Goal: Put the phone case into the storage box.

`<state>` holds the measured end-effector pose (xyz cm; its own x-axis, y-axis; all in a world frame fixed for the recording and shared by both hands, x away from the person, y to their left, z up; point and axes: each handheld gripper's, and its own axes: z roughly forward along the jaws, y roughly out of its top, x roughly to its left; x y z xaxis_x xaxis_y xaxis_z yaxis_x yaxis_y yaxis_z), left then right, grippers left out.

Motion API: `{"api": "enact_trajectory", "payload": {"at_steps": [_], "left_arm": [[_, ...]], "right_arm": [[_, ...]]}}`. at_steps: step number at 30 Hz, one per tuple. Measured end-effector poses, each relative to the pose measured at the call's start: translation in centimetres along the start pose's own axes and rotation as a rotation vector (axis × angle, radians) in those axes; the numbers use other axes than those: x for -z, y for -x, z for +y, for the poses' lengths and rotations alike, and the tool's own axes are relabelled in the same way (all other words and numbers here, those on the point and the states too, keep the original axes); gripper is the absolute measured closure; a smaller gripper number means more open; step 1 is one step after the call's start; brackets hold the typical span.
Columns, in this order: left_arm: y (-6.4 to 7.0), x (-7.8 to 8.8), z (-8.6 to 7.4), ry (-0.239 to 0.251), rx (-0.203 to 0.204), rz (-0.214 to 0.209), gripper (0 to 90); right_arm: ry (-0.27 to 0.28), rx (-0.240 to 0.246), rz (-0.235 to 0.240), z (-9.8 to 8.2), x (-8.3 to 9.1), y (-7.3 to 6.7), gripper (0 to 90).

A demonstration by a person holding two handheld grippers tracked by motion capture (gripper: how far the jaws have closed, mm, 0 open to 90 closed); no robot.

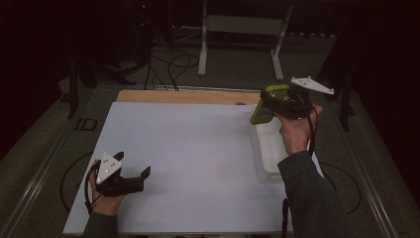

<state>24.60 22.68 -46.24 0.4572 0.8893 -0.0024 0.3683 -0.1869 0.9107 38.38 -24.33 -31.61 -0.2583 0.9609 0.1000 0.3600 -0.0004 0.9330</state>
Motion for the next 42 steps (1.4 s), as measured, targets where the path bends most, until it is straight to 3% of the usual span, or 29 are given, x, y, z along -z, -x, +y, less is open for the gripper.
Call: {"api": "enact_trajectory", "payload": {"at_steps": [24, 42], "left_arm": [[0.1, 0.2, 0.1, -0.002, -0.003, 0.006, 0.1], [0.1, 0.1, 0.1, -0.007, -0.005, 0.008, 0.1]], "right_arm": [[-0.025, -0.001, -0.111, -0.2, -2.7, 1.5, 15.6], [-0.054, -0.029, -0.151, -0.6, -4.3, 2.9, 15.6]]}}
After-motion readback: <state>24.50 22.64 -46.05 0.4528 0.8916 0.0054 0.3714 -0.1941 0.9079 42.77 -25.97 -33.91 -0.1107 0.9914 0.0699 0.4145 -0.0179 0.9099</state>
